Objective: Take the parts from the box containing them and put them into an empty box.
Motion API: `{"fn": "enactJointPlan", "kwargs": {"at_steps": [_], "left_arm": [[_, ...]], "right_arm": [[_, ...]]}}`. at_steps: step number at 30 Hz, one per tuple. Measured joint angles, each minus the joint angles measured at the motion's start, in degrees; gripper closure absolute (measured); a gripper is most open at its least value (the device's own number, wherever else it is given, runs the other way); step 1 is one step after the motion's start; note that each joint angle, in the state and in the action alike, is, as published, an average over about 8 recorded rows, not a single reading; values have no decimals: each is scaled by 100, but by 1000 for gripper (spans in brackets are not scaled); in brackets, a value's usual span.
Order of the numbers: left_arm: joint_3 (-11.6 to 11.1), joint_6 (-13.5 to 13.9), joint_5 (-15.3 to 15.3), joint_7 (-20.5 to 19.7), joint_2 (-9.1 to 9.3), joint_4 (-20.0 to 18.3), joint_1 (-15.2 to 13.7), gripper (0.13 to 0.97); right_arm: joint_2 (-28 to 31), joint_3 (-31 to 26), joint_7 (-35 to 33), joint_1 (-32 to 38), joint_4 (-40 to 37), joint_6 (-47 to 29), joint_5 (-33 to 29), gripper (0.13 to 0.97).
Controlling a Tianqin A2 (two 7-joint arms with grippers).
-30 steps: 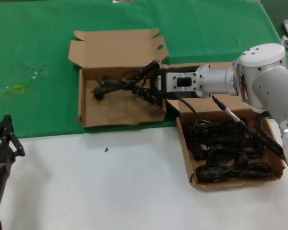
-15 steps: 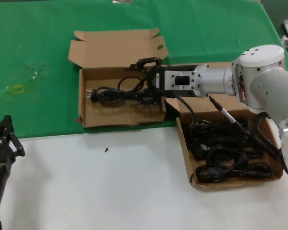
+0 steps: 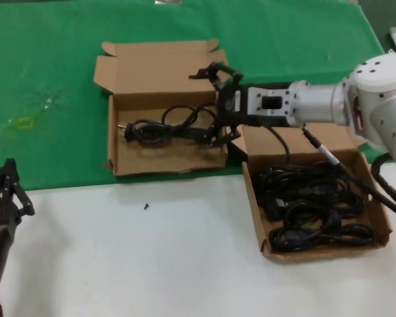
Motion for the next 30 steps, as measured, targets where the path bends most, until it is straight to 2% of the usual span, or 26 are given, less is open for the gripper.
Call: {"fn": "enactJointPlan", "kwargs": {"at_steps": [4,10,17,26,30], "left_arm": [[0,0,0,0,0,0,0,954],[0,0,0,0,0,0,0,929],[0,0,0,0,0,0,0,914],[0,0,0,0,0,0,0,801],[0,0,0,0,0,0,0,710]], "right_arm": [[169,-68,358,-219,546,-31,-50,376],[224,-84,477,-305,731,-24,-62,251],[243,-6,700,-604,1042,212,-5,179],[285,183,1234,-1325,1787,788,134,145],[305,276,1494,-1675,2150,1068,201,132]]}}
